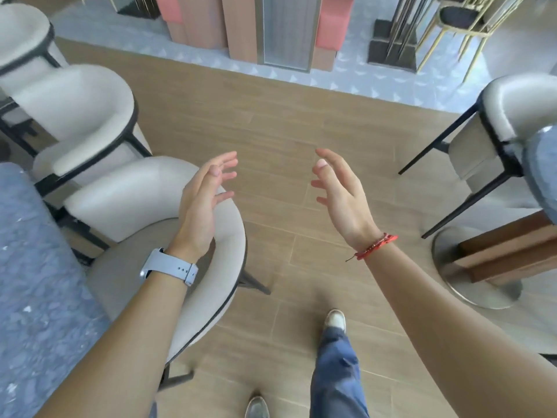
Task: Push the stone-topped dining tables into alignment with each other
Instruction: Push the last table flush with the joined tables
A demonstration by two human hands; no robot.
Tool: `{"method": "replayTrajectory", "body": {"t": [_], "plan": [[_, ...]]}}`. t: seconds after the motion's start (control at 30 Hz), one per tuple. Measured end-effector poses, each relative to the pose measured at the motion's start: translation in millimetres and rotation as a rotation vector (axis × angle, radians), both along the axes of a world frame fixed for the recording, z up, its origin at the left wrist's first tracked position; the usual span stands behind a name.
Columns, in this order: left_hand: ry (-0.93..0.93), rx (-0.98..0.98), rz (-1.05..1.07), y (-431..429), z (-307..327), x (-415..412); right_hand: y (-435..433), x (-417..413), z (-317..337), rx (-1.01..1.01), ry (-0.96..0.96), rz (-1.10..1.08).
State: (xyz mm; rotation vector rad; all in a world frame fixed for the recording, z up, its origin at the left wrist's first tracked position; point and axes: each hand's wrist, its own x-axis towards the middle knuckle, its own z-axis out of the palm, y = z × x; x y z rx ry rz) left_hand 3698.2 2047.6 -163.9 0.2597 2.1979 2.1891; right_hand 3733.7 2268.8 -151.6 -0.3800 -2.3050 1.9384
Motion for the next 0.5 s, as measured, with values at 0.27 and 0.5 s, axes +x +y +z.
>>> {"method": "replayTrajectory", "body": {"t": [0.27, 0.5], "plan": [[-0.023, 0.011, 0.223, 56, -10, -113, 65, -157, -2, -0.023, -0.017, 0.197], [-0.053, 0.004, 0.391, 73, -8, -193, 68, -282, 2, -0.043, -0.077, 0.389]]}}
